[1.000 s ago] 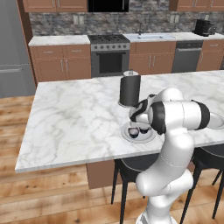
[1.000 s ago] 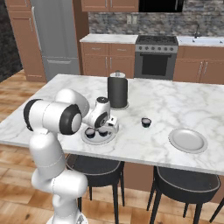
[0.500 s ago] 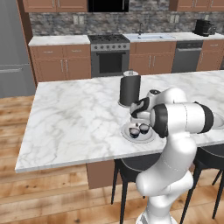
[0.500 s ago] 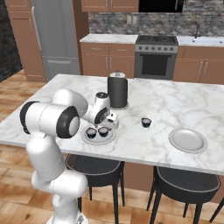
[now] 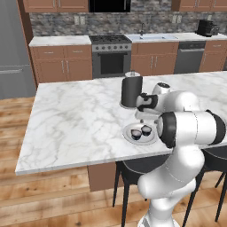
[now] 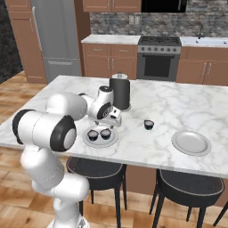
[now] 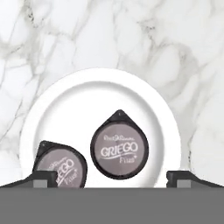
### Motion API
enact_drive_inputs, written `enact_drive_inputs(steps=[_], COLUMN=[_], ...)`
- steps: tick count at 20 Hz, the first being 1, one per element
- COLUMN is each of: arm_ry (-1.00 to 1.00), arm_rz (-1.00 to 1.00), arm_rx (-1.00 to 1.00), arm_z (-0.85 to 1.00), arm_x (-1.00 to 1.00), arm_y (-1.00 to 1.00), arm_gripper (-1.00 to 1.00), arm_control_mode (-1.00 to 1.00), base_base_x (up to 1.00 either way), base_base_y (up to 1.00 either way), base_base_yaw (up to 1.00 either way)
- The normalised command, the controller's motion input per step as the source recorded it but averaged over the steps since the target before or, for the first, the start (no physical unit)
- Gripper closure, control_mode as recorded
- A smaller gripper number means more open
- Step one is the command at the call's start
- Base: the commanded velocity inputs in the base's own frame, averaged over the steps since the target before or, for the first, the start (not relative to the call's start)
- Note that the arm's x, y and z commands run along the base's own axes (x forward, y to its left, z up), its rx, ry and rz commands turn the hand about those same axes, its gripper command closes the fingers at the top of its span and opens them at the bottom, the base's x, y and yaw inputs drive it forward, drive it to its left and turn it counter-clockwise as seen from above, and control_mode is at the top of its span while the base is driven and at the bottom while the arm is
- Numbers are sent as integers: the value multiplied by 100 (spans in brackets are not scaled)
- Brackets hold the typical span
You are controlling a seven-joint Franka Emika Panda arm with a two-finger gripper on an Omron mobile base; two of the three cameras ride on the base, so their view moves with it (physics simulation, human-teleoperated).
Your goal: Place two yogurt containers on each plate.
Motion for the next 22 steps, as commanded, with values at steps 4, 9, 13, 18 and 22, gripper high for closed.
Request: enact_drive_inputs(steps=[4,9,13,18,22], arm_ry=[0,0,0,0,0], arm_rz=[0,0,1,1,0], arm_rx=[0,0,0,0,0], arm_z=[36,34,33,6,0], arm_x=[-86,-92,-84,-27,0], arm_y=[0,1,5,1,0], arm_gripper=[-100,-100,-100,-100,-100], arm_control_mode=[-100,-100,-100,-100,-100], base_base_x=[0,0,0,0,0], base_base_y=[0,0,0,0,0], base_base_yaw=[0,0,0,0,0])
